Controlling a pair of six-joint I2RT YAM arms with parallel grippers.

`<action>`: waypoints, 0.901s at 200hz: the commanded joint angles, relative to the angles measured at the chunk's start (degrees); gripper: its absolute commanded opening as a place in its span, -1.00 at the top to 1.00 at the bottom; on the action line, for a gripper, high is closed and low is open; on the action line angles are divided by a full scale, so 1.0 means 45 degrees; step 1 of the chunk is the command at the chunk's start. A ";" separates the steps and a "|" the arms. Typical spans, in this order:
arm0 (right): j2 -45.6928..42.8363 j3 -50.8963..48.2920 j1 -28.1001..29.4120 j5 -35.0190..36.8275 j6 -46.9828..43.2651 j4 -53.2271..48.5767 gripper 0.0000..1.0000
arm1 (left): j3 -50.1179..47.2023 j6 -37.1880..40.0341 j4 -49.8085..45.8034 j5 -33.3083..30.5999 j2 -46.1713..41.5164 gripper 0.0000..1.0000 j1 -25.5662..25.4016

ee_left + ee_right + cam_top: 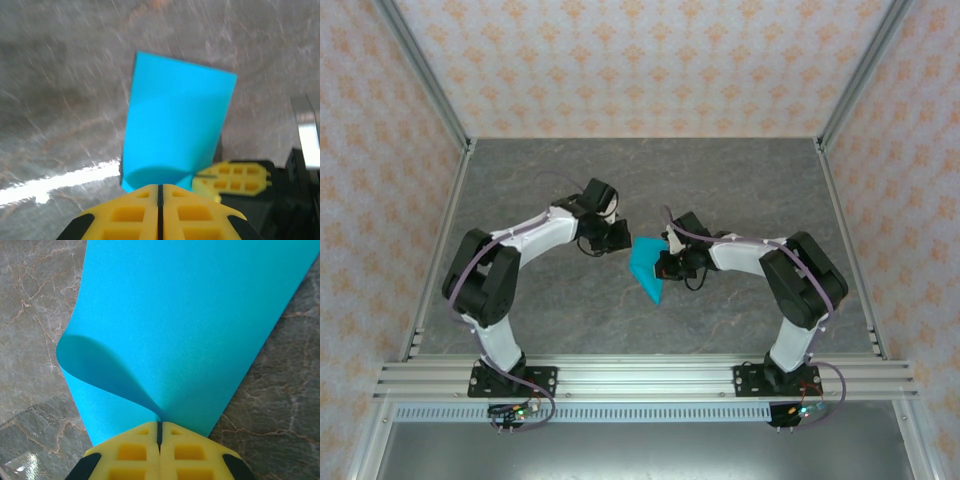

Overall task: Fold a paper plane with a square sheet of paper (fold left side to right side)
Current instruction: Third fold the triangle at the center of the table.

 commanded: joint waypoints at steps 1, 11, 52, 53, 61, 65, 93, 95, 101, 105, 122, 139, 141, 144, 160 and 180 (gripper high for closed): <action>0.0702 -0.0258 0.0224 0.0772 -0.0301 -0.1784 0.93 | -0.1026 -0.1205 0.2346 0.1298 -0.0455 0.82 -0.0602; 0.0714 -0.0240 0.0234 0.0775 -0.0317 -0.1785 0.93 | -0.1184 -0.1371 0.2522 0.1373 -0.0446 0.82 -0.0940; 0.0722 -0.0166 0.0277 0.0800 -0.0347 -0.1841 0.93 | -0.1248 -0.1712 0.2632 0.1038 0.0241 0.82 -0.1776; 0.0716 -0.0163 0.0266 0.0797 -0.0344 -0.1834 0.93 | -0.1251 -0.1722 0.2638 0.1028 0.0264 0.82 -0.1781; 0.0719 -0.0161 0.0278 0.0813 -0.0377 -0.1845 0.93 | -0.1232 -0.1742 0.2655 0.0990 0.0431 0.82 -0.1822; 0.0726 -0.0143 0.0280 0.0806 -0.0373 -0.1845 0.93 | -0.1208 -0.1766 0.2668 0.0979 0.0514 0.82 -0.1842; 0.0750 -0.0125 0.0292 0.0796 -0.0385 -0.1878 0.93 | -0.1097 -0.1776 0.2726 0.0998 0.0938 0.82 -0.1980; 0.0757 -0.0123 0.0284 0.0806 -0.0388 -0.1883 0.93 | -0.1097 -0.1787 0.2733 0.0984 0.0948 0.82 -0.1981; 0.0747 -0.0128 0.0283 0.0815 -0.0395 -0.1882 0.93 | -0.1092 -0.1782 0.2714 0.0945 0.0987 0.82 -0.1980; 0.0772 -0.0113 0.0282 0.0813 -0.0399 -0.1868 0.93 | -0.1097 -0.1748 0.2646 0.0890 0.1026 0.82 -0.1981; 0.0805 -0.0083 0.0302 0.0815 -0.0400 -0.1884 0.93 | -0.1058 -0.1558 0.2289 0.0565 0.1128 0.82 -0.1981; 0.0807 -0.0087 0.0303 0.0834 -0.0420 -0.1893 0.93 | -0.1139 -0.1476 0.2159 0.0340 0.1195 0.82 -0.1981; 0.0810 -0.0094 0.0302 0.0835 -0.0421 -0.1896 0.93 | -0.1151 -0.1478 0.2147 0.0321 0.1207 0.82 -0.1981; 0.0791 -0.0087 0.0302 0.0830 -0.0406 -0.1910 0.93 | -0.1170 -0.1447 0.2123 0.0269 0.1205 0.82 -0.1981; 0.0822 -0.0098 0.0302 0.0854 -0.0425 -0.1913 0.93 | -0.1213 -0.1364 0.1957 0.0016 0.1272 0.82 -0.1983; 0.0832 -0.0098 0.0302 0.0874 -0.0458 -0.1940 0.93 | -0.1255 -0.1264 0.1805 -0.0173 0.1337 0.82 -0.1981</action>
